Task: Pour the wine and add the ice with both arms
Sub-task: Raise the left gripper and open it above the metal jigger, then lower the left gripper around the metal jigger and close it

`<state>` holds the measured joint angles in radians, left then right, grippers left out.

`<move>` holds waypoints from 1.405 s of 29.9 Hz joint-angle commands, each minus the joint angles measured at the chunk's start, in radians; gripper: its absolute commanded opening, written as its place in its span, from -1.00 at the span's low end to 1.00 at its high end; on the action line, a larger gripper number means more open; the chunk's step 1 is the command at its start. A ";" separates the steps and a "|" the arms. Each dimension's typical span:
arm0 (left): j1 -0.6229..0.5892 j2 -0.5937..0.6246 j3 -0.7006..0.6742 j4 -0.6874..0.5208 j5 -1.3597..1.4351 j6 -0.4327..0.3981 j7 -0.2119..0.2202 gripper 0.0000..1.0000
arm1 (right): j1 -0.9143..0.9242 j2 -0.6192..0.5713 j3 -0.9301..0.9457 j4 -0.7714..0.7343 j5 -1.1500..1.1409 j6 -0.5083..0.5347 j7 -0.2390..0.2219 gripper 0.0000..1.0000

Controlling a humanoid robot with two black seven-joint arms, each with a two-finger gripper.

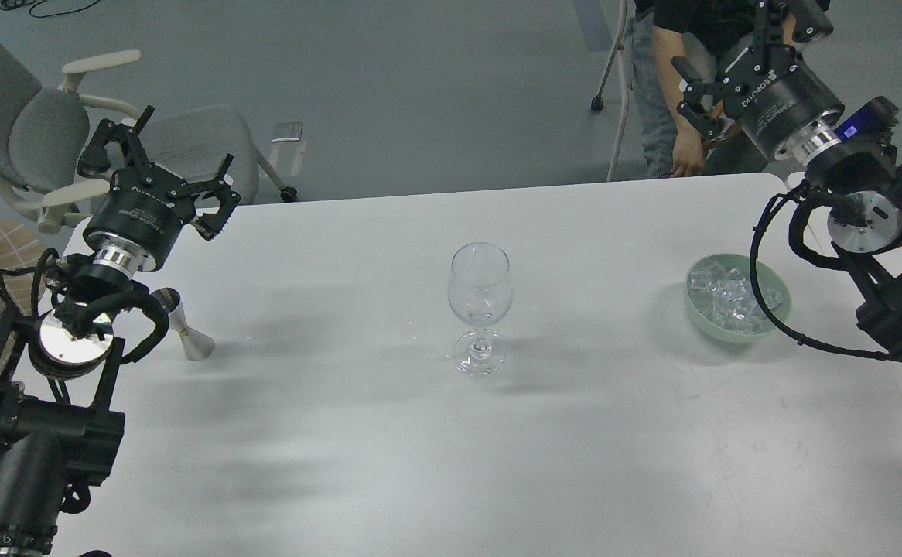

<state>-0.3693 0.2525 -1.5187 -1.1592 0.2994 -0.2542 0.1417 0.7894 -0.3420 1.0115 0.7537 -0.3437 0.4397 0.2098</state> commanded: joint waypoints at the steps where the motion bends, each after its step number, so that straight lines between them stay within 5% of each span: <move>1: 0.035 0.020 0.000 -0.017 0.001 -0.007 0.010 0.96 | 0.007 0.006 -0.030 -0.001 0.000 -0.009 0.000 1.00; 3: 0.073 0.039 0.000 -0.060 -0.005 0.004 0.032 0.95 | 0.005 0.008 -0.034 -0.002 0.000 -0.012 0.000 1.00; 5: 0.104 0.054 -0.023 -0.112 -0.014 0.058 0.155 0.95 | -0.001 0.008 -0.037 -0.001 0.000 -0.015 0.000 1.00; 6: 0.104 0.054 -0.023 -0.113 -0.014 0.058 0.156 0.95 | -0.001 0.008 -0.037 -0.001 0.000 -0.015 0.000 1.00; 8: 0.134 0.056 -0.081 -0.152 -0.084 0.133 0.257 0.95 | -0.003 0.009 -0.037 -0.001 0.000 -0.018 0.000 1.00; 16: 0.321 0.100 -0.264 -0.318 -0.189 0.141 0.317 0.95 | -0.015 0.011 -0.040 0.007 0.000 -0.018 -0.001 1.00; 30: 0.699 0.019 -0.397 -0.494 -0.299 0.106 0.332 0.96 | -0.004 0.011 -0.070 0.018 0.006 -0.018 -0.006 1.00; 42: 0.682 -0.104 -0.325 -0.347 -0.283 0.055 0.306 0.94 | -0.009 0.006 -0.070 0.021 0.008 -0.018 -0.009 1.00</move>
<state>0.3460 0.1649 -1.8766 -1.5730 0.0136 -0.1967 0.4696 0.7811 -0.3298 0.9418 0.7717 -0.3375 0.4218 0.2039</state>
